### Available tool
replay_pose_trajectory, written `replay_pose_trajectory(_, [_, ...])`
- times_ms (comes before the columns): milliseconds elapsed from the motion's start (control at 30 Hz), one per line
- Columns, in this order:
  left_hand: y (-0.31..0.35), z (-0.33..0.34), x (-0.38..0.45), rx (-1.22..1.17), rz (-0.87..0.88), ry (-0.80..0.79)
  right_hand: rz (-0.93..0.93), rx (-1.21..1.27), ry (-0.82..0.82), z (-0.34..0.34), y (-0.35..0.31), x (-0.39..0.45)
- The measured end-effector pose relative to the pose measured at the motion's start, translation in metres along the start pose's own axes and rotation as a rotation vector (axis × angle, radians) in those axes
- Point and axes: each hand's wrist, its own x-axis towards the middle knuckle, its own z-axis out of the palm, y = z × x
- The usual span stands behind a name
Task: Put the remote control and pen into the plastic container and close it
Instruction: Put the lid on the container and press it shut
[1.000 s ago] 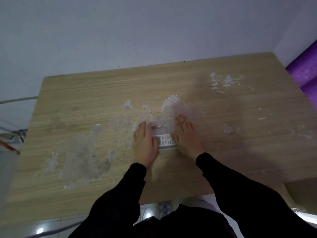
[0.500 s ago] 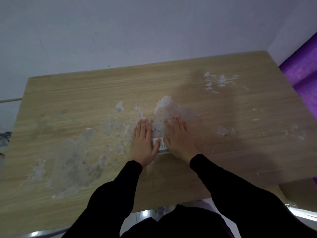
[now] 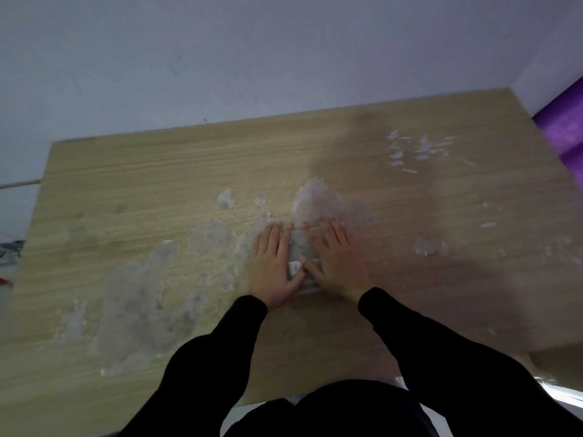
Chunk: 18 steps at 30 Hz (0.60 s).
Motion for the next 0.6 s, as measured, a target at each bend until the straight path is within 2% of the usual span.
replay_pose_trajectory(100, [-0.0039, 0.0034, 0.0026, -0.052, 0.009, -0.012, -0.002, 0.01, -0.016, 0.0018, 0.0012, 0.0017])
replay_pose_trajectory(367, [0.0015, 0.0021, 0.004, 0.027, -0.008, -0.058, 0.031, -0.006, -0.056, 0.0011, -0.0015, 0.0028])
replay_pose_trajectory(600, [-0.0005, -0.0038, -0.0014, -0.13, 0.016, 0.058, 0.025, 0.002, -0.004, -0.0028, -0.0033, 0.0002])
